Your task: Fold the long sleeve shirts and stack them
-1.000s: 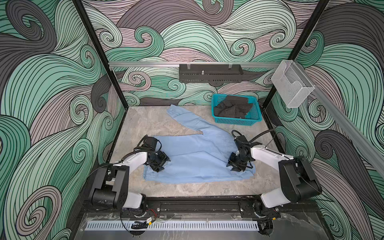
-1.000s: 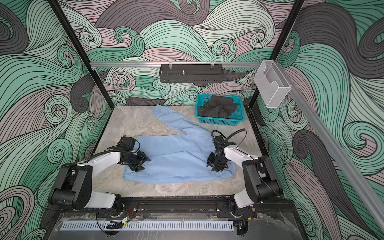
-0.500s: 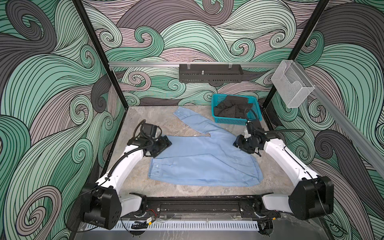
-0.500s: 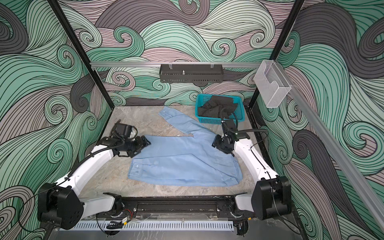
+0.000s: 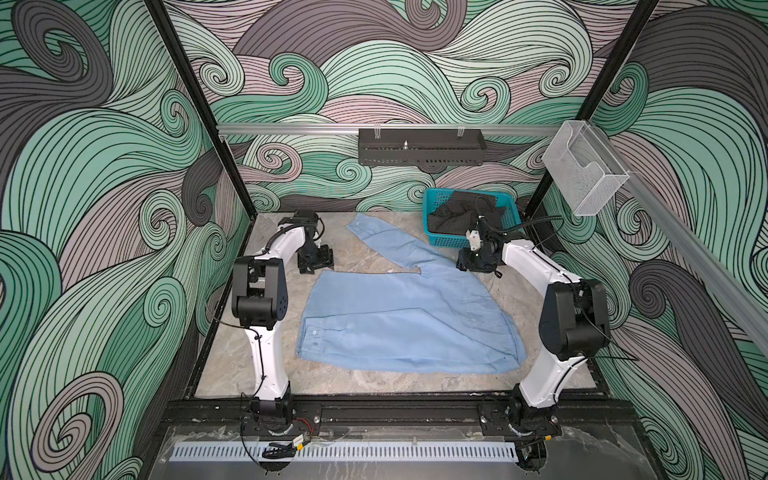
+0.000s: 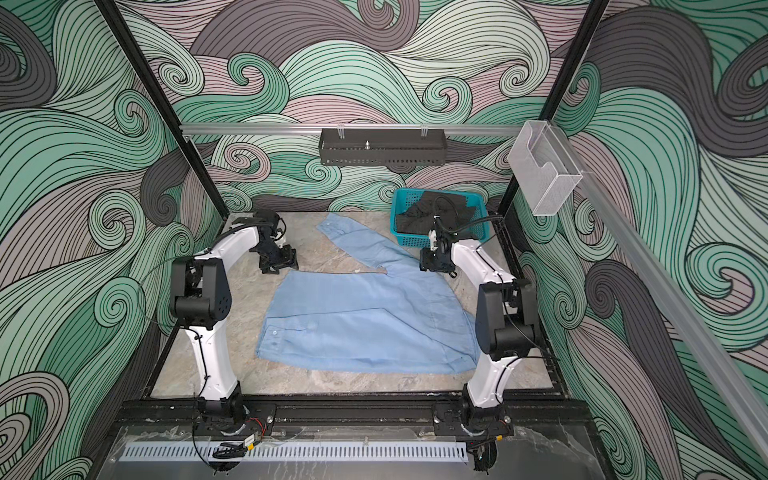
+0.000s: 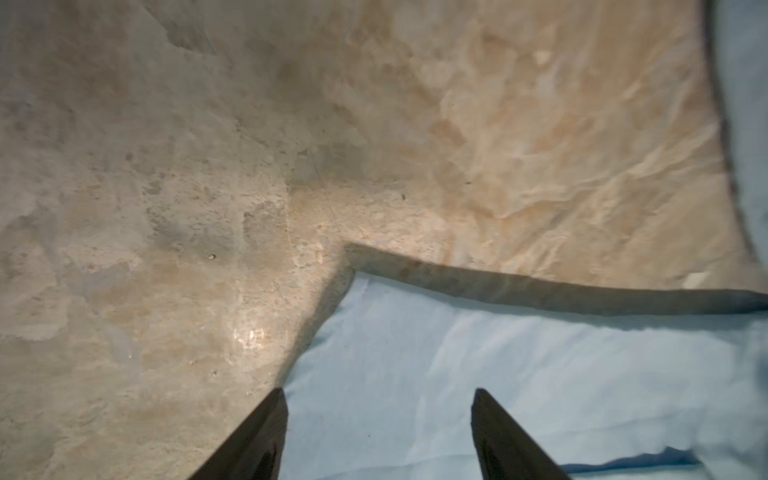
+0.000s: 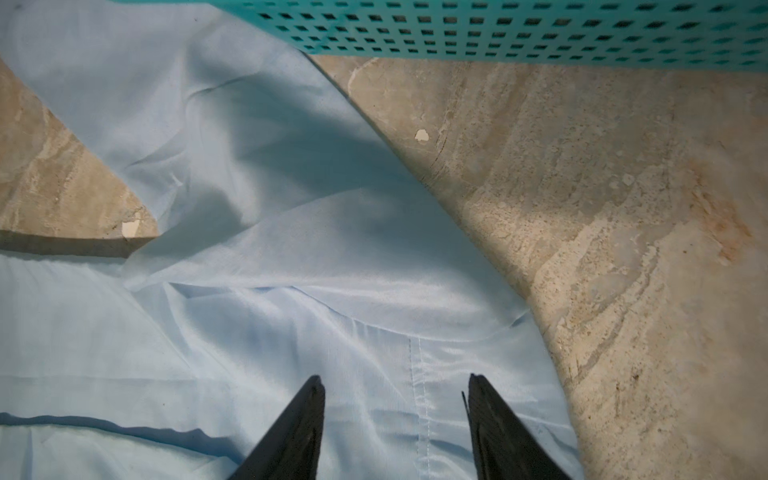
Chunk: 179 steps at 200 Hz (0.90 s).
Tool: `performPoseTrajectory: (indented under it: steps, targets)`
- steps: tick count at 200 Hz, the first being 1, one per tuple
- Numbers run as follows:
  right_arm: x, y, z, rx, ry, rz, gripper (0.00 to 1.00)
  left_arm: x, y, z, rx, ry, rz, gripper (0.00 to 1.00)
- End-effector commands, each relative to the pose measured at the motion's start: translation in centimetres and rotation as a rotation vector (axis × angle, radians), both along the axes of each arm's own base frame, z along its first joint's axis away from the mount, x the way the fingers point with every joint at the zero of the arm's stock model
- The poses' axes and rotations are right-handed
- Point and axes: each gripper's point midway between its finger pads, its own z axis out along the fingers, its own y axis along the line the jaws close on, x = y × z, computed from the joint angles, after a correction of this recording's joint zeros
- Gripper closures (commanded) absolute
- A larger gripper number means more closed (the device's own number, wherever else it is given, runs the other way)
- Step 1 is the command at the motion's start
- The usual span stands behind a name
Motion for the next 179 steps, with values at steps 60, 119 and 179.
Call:
performPoseTrajectory:
  steps: [60, 119, 179]
  targets:
    - [2.3, 1.1, 0.9, 0.038, -0.076, 0.063, 0.43, 2.6, 1.0, -2.0, 0.073, 0.045, -0.083, 0.34]
    - [2.6, 0.2, 0.5, 0.049, -0.078, 0.028, 0.43, 2.0, -0.2, -3.8, 0.039, 0.117, -0.096, 0.52]
    - [2.8, -0.5, 0.2, 0.067, -0.077, 0.000, 0.43, 1.1, -0.8, -3.2, 0.018, 0.127, -0.111, 0.87]
